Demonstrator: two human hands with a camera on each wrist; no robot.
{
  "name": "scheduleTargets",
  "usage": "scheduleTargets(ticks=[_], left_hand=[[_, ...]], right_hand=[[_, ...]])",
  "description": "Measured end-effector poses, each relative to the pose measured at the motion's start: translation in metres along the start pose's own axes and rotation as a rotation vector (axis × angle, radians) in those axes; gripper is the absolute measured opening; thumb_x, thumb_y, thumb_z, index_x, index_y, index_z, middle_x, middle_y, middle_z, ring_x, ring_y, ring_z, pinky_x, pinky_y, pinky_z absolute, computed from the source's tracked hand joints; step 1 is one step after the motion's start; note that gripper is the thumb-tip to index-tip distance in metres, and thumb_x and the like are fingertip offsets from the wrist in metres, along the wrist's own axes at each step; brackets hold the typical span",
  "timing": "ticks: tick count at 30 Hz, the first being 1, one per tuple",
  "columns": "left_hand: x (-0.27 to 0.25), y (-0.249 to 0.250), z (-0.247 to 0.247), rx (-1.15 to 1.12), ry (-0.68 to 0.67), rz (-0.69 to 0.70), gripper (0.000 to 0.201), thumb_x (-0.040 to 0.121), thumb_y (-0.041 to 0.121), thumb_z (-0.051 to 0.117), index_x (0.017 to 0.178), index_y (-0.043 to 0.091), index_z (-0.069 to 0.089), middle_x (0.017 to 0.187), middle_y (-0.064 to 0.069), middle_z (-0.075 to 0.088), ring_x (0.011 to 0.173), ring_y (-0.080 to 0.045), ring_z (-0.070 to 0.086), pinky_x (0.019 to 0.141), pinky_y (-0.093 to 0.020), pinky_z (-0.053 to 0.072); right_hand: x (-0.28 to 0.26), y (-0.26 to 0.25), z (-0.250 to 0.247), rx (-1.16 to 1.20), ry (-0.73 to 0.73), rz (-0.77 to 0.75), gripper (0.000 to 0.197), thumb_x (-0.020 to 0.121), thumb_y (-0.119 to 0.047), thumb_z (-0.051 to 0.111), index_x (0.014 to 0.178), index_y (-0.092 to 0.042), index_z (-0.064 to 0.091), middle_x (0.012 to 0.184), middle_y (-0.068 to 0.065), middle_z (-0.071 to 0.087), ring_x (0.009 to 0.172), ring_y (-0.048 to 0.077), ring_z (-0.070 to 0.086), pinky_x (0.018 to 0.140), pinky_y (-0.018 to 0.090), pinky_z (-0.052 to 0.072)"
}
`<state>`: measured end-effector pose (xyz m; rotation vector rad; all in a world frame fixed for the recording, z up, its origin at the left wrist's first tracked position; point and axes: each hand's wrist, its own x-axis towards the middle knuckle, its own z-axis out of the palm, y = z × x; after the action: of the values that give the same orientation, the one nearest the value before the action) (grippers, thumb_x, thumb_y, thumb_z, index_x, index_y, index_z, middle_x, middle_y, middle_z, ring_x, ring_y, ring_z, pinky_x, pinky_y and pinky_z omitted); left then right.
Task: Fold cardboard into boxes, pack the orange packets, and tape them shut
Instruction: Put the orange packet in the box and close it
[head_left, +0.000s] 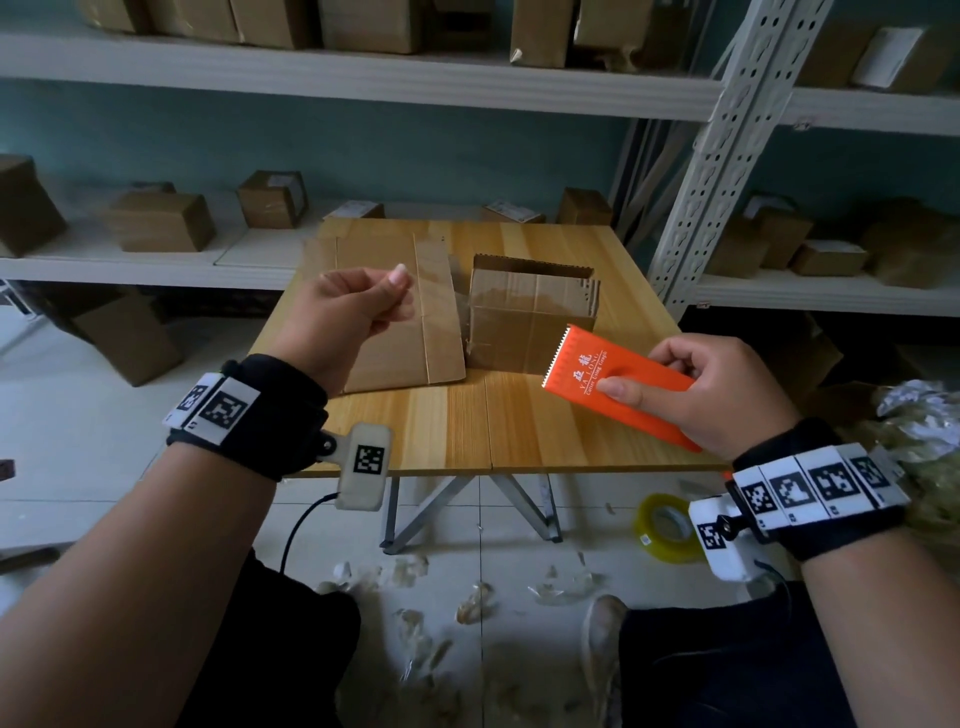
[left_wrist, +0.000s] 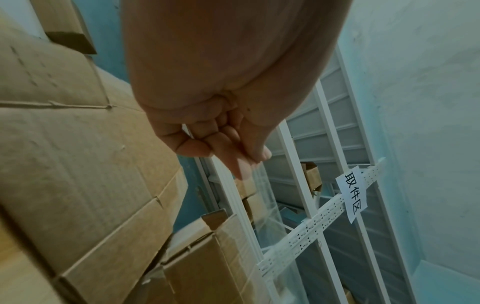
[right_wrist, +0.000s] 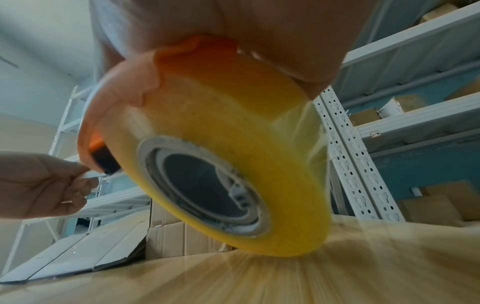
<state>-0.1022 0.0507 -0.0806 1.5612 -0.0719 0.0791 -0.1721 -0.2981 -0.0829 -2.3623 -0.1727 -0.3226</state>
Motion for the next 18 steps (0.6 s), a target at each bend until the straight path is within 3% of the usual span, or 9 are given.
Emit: scheduleTargets(ticks=[4,8,13,18], left_hand=[[0.002,0.000,-0.013,0.010,0.066,0.001,0.018,0.103,0.031,0.067,0.102,0.015,0.075,0.082,0.003,0.074,0.080,-0.007,0.067,0.087,-0.030,0.050],[0.005,0.002,-0.029,-0.028,0.120,0.004,0.019,0.102,0.032,0.068,0.105,0.015,0.075,0.083,0.003,0.074,0.080,-0.009,0.066,0.089,-0.033,0.048],[0.001,0.006,-0.029,0.035,0.136,0.082,0.028,0.101,0.035,0.070,0.112,0.010,0.075,0.088,0.000,0.076,0.089,-0.015,0.068,0.102,-0.044,0.053],[-0.003,0.012,-0.028,0.042,0.185,0.083,0.023,0.103,0.033,0.066,0.111,0.013,0.074,0.087,0.003,0.075,0.085,-0.008,0.070,0.097,-0.036,0.056]], right_hand=[[-0.002,0.000,0.000,-0.016,-0.020,-0.001,0.058,0.062,-0.077,0.078,0.082,-0.023,0.071,0.077,-0.006,0.073,0.070,0.005,0.071,0.067,0.036,0.062],[-0.003,0.005,-0.002,-0.039,-0.006,0.011,0.059,0.061,-0.077,0.078,0.082,-0.023,0.072,0.076,-0.006,0.072,0.070,0.006,0.071,0.064,0.031,0.058],[0.000,0.004,-0.007,-0.057,0.022,0.043,0.055,0.060,-0.074,0.080,0.080,-0.023,0.072,0.075,-0.008,0.071,0.070,0.006,0.069,0.062,0.025,0.050],[-0.002,0.006,-0.012,-0.027,0.026,0.039,0.056,0.059,-0.077,0.080,0.083,-0.026,0.074,0.078,-0.009,0.074,0.071,0.004,0.071,0.066,0.031,0.057]])
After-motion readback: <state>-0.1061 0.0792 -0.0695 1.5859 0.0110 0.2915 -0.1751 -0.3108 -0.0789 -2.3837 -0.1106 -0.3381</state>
